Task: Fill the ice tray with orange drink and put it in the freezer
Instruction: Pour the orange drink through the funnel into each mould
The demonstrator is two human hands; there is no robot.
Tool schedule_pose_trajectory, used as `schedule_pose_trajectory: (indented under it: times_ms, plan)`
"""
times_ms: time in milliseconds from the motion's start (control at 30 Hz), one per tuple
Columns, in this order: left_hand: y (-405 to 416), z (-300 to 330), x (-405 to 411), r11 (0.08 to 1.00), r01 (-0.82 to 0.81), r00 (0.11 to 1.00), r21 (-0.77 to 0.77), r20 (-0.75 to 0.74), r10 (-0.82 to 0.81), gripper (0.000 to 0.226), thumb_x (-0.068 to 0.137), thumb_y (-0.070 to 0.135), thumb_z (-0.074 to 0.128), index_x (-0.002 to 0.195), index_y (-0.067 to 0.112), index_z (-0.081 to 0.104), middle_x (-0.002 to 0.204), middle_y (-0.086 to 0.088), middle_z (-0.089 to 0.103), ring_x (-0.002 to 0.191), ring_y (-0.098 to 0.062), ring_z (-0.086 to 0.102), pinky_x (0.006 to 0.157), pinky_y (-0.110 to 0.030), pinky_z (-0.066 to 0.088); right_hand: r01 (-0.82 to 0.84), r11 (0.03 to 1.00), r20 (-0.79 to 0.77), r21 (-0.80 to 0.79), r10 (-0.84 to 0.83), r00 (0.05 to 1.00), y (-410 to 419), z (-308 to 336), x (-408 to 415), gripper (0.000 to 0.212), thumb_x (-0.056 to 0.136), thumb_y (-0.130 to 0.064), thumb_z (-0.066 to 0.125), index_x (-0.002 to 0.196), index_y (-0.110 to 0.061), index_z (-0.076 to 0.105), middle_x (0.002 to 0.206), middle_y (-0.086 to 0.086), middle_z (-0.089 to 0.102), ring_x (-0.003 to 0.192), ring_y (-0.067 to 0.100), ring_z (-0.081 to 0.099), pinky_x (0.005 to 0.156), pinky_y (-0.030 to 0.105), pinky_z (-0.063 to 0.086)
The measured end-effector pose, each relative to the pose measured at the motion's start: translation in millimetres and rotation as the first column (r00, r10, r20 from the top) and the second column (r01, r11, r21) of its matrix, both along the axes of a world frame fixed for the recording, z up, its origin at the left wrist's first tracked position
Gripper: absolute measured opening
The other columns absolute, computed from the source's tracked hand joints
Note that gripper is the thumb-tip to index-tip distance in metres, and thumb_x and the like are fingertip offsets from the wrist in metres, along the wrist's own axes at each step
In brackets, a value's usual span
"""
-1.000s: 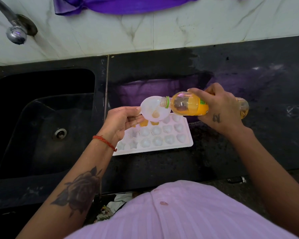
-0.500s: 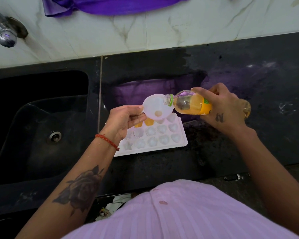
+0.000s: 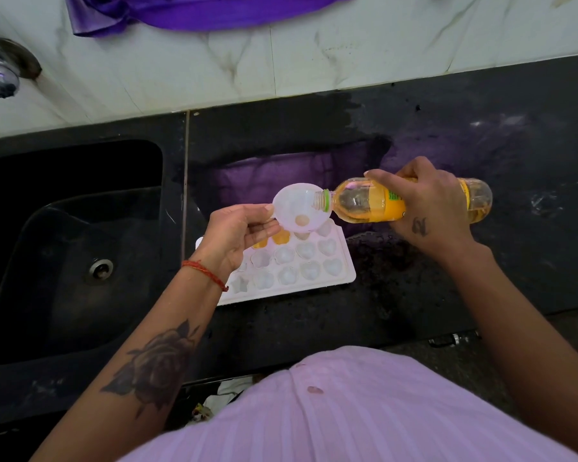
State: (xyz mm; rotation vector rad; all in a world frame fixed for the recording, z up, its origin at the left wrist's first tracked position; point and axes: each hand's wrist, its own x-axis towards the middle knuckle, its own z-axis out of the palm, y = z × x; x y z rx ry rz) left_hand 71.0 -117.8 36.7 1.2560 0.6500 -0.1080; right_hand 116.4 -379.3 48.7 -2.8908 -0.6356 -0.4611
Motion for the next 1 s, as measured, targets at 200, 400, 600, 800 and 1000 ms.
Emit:
schedule_pose_trajectory:
  times_ms: [200, 400, 600, 800, 1000]
  plan:
    - [-1, 0, 0, 1.000, -0.002, 1.000, 0.004, -0.008, 0.002, 0.005, 0.080, -0.002, 0.067, 0.078, 0.002, 0.070, 0.069, -0.009, 0.075, 0.067, -0.019, 0.073, 0.056, -0.022, 0.056, -0.004, 1.000, 0.005, -0.012, 0.004, 1.000, -1, 0, 2, 0.067, 0.067, -0.012, 0.079, 0.128, -0.024, 0.053, 0.100, 0.020, 0.055, 0.087, 0.038, 0.054, 0.077, 0.045, 0.043]
    - [-1, 1, 1, 1.000, -0.008, 1.000, 0.008, -0.006, 0.008, 0.004, 0.080, 0.000, 0.067, 0.079, 0.002, 0.070, 0.071, -0.009, 0.075, 0.070, -0.020, 0.074, 0.057, -0.022, 0.057, 0.001, 1.000, -0.021, 0.003, -0.001, 1.000, -1, -1, 2, 0.068, 0.068, -0.015, 0.078, 0.129, -0.026, 0.051, 0.100, 0.018, 0.054, 0.088, 0.035, 0.053, 0.078, 0.044, 0.043]
    - [-2, 4, 2, 1.000, -0.011, 1.000, -0.016, 0.013, 0.011, 0.004, 0.080, -0.002, 0.066, 0.080, 0.001, 0.069, 0.068, -0.008, 0.075, 0.066, -0.019, 0.073, 0.055, -0.021, 0.056, 0.017, 0.994, -0.077, 0.109, -0.008, 0.997, -2, 0, 0, 0.069, 0.068, -0.018, 0.077, 0.131, -0.028, 0.049, 0.100, 0.015, 0.051, 0.084, 0.034, 0.052, 0.073, 0.041, 0.043]
    - [-13, 6, 7, 0.999, 0.009, 1.000, -0.031, 0.030, -0.008, 0.005, 0.080, -0.003, 0.065, 0.079, 0.000, 0.068, 0.067, -0.009, 0.074, 0.065, -0.019, 0.073, 0.055, -0.021, 0.056, 0.049, 0.990, -0.072, 0.132, -0.039, 0.997, -12, 3, -3, 0.068, 0.068, -0.019, 0.077, 0.131, -0.028, 0.050, 0.100, 0.016, 0.050, 0.084, 0.034, 0.052, 0.074, 0.043, 0.044]
    - [-24, 1, 12, 0.999, 0.027, 1.000, -0.029, 0.013, -0.027, 0.003, 0.079, -0.003, 0.066, 0.078, 0.000, 0.069, 0.067, -0.011, 0.074, 0.065, -0.020, 0.073, 0.056, -0.022, 0.057, 0.053, 0.996, -0.024, 0.075, -0.051, 0.998, -23, 5, -3, 0.066, 0.068, -0.014, 0.077, 0.128, -0.026, 0.053, 0.098, 0.019, 0.052, 0.079, 0.037, 0.052, 0.071, 0.044, 0.044]
